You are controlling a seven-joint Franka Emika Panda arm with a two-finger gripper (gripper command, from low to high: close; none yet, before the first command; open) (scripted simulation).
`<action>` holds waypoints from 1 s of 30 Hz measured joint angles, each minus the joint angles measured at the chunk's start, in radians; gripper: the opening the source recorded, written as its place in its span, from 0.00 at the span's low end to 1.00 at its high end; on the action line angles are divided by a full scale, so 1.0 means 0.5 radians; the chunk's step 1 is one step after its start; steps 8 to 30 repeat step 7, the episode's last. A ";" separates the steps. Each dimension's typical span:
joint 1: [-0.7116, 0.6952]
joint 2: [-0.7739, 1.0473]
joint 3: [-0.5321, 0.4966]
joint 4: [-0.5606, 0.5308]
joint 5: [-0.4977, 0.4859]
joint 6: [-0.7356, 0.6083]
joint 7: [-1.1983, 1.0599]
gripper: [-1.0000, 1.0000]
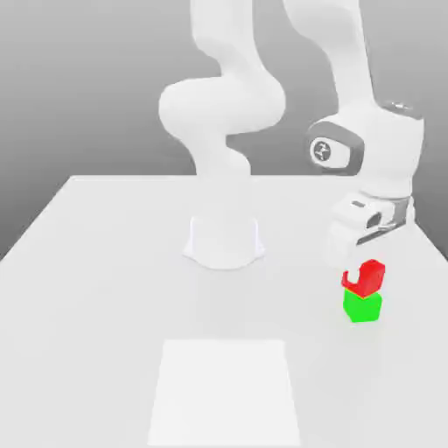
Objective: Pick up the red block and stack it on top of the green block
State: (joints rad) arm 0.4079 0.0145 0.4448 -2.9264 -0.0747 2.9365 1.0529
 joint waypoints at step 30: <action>-0.002 0.001 0.011 0.000 -0.012 -0.002 0.008 1.00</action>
